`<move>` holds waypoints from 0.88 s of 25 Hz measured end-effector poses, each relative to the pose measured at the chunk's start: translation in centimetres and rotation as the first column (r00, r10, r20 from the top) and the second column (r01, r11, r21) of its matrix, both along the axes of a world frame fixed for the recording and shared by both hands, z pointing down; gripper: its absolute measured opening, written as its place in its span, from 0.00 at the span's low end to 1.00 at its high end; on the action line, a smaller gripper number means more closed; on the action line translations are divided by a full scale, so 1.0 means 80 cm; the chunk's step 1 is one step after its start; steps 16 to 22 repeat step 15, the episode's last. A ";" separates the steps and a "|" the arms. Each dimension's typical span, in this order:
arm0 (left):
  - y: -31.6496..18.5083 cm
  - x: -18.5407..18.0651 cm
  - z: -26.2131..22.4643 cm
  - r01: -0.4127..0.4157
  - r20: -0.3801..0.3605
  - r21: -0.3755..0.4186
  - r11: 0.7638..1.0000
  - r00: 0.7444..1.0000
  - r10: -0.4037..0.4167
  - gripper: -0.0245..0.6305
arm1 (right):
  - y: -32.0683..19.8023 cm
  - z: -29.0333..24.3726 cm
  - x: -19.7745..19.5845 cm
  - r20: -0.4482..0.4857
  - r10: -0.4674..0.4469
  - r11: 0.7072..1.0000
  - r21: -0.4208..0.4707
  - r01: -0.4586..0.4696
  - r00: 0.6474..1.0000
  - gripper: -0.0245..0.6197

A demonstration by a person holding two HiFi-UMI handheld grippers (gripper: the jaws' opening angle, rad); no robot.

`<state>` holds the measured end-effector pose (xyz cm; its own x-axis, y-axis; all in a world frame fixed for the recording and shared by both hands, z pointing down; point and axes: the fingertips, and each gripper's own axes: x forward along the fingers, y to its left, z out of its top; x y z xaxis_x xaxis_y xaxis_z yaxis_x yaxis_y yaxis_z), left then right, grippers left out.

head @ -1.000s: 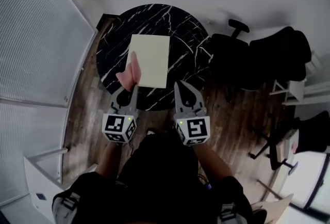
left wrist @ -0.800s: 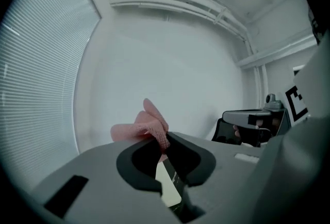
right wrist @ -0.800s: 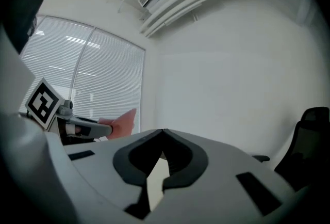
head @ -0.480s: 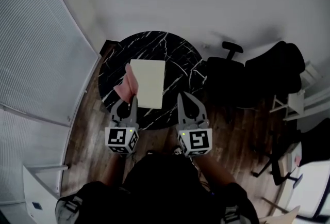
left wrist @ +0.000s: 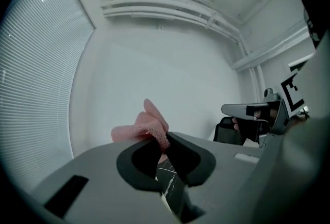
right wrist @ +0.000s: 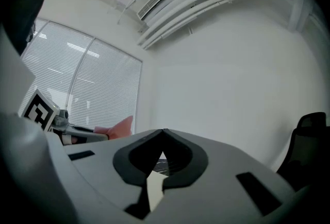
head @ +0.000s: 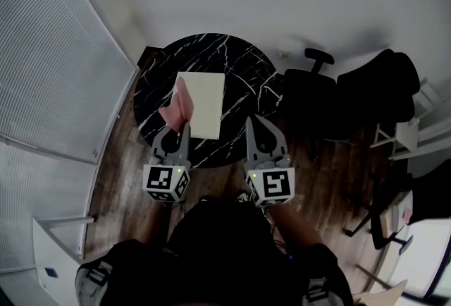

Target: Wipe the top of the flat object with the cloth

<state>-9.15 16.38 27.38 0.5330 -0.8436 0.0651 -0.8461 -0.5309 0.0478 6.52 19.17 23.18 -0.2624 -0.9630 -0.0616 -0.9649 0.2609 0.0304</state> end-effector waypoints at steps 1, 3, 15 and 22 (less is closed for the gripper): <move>-0.003 -0.003 -0.001 0.003 -0.009 -0.005 1.000 1.000 -0.003 0.07 | 0.000 0.000 0.002 0.000 0.001 1.000 0.001 -0.001 1.000 0.03; -0.007 -0.009 -0.004 0.012 -0.011 -0.007 1.000 1.000 -0.012 0.07 | 0.001 -0.001 0.005 -0.002 0.000 1.000 0.004 0.000 1.000 0.03; 0.015 0.002 0.004 0.017 0.022 -0.007 1.000 1.000 -0.017 0.07 | 0.019 0.008 0.014 -0.008 -0.011 1.000 -0.006 0.011 1.000 0.03; 0.015 0.002 0.004 0.017 0.022 -0.007 1.000 1.000 -0.017 0.07 | 0.019 0.008 0.014 -0.008 -0.011 1.000 -0.006 0.011 1.000 0.03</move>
